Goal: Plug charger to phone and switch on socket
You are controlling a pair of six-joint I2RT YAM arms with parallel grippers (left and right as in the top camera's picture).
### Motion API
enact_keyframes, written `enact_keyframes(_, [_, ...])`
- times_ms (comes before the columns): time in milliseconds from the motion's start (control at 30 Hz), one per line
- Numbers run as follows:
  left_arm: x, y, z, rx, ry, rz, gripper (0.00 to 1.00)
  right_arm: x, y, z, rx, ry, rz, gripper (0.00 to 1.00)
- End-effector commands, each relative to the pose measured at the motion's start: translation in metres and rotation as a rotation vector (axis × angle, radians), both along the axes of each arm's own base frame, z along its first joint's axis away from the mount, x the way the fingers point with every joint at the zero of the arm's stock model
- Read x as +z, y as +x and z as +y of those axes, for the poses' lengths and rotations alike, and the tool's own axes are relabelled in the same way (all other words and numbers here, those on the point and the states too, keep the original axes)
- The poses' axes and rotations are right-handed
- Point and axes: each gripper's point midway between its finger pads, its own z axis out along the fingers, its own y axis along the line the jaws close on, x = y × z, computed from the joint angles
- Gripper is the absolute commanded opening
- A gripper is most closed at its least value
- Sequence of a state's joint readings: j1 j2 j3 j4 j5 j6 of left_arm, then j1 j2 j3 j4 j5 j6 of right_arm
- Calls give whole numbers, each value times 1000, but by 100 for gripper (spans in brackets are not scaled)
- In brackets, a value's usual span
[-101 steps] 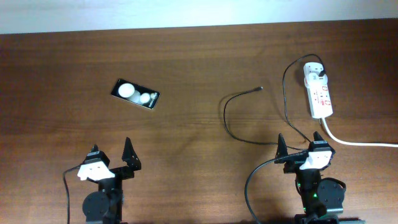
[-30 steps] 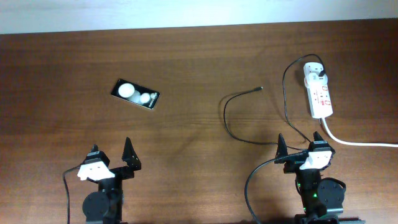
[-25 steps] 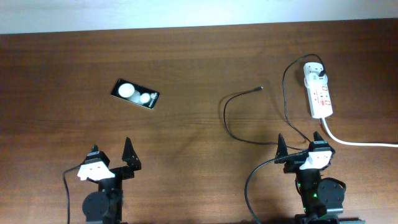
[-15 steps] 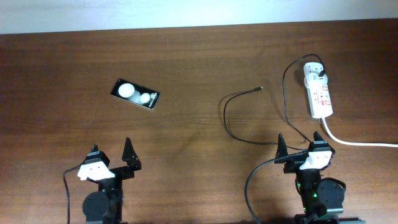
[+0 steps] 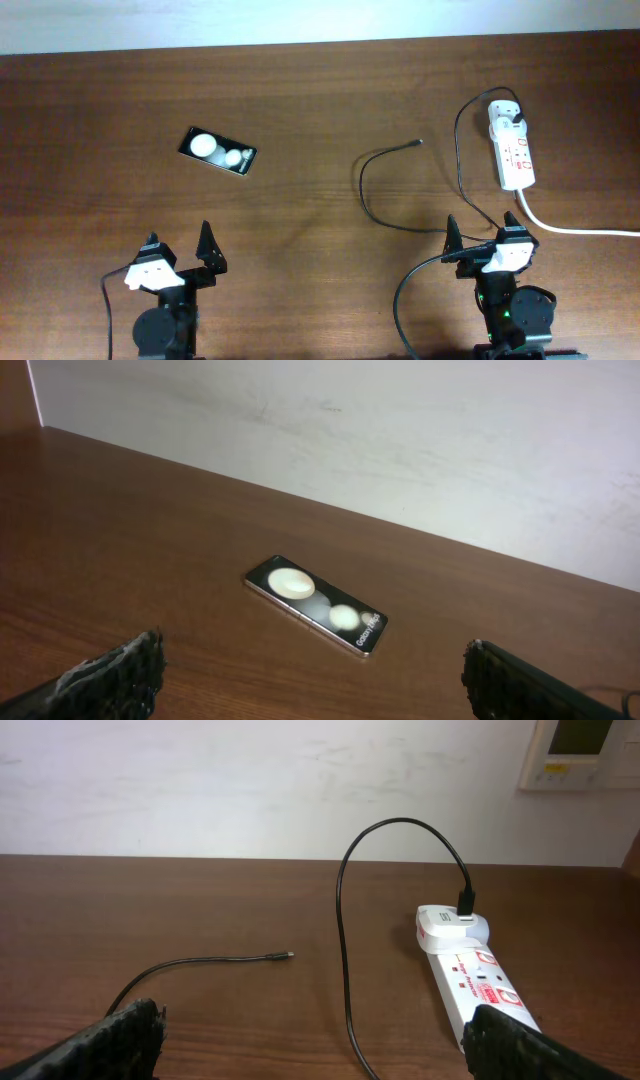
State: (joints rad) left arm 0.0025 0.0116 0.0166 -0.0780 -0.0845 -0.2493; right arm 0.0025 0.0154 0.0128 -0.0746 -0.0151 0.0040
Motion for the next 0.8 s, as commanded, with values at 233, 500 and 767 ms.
enact_keyframes(233, [-1,0,-3,-19,18,2,99,-2,0,-2,-12,7,0,99])
enact_keyframes(500, [28,-13,-2,-17,18,52,99,-2,0,-2,-12,7,0,99])
enact_keyframes(767, [61,-10,-2,-18,17,144,99,-2,0,-2,-12,7,0,99])
